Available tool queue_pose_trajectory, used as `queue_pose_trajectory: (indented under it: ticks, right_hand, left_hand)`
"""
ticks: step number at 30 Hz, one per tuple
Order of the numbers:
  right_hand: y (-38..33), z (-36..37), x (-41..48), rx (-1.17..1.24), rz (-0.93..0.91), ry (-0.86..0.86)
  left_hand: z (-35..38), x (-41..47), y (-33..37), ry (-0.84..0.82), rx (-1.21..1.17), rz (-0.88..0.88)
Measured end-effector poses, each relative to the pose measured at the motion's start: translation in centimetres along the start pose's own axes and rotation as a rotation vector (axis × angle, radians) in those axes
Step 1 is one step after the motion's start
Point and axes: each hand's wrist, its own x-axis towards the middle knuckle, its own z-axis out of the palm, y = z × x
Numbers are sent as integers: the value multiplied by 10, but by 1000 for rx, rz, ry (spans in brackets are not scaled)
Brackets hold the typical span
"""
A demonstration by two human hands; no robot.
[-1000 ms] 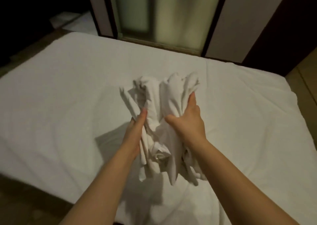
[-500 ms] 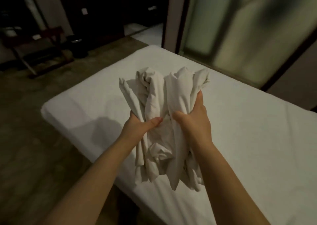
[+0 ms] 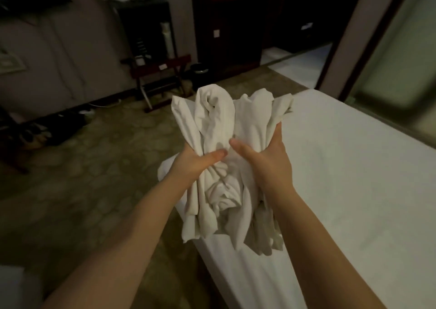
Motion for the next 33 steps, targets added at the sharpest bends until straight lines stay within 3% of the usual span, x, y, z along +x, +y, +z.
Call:
queue_pose_trajectory:
  ticks: [5, 6, 9, 14, 20, 26, 33]
  right_hand:
    - [-52, 75, 70, -10, -97, -245]
    - [-80, 129, 107, 8, -128, -329]
    - [-94, 154, 116, 56, -131, -354]
    - [-121, 300, 188, 88, -194, -448]
    - [-154, 438, 293, 57, -220, -434]
    - [-168, 477, 417, 29, -173, -336]
    - [-147, 520, 609, 179, -103, -236]
  left_hand:
    - [-79, 58, 34, 194, -27, -21]
    - [-130, 92, 45, 315, -48, -1]
    - [-152, 111, 53, 362, 31, 15]
    - [-276, 201, 48, 505, 18, 21]
    - [-385, 326, 50, 398, 89, 61]
    - [-411, 464, 69, 297, 191, -75]
    - [-414, 660, 89, 162, 133, 28]
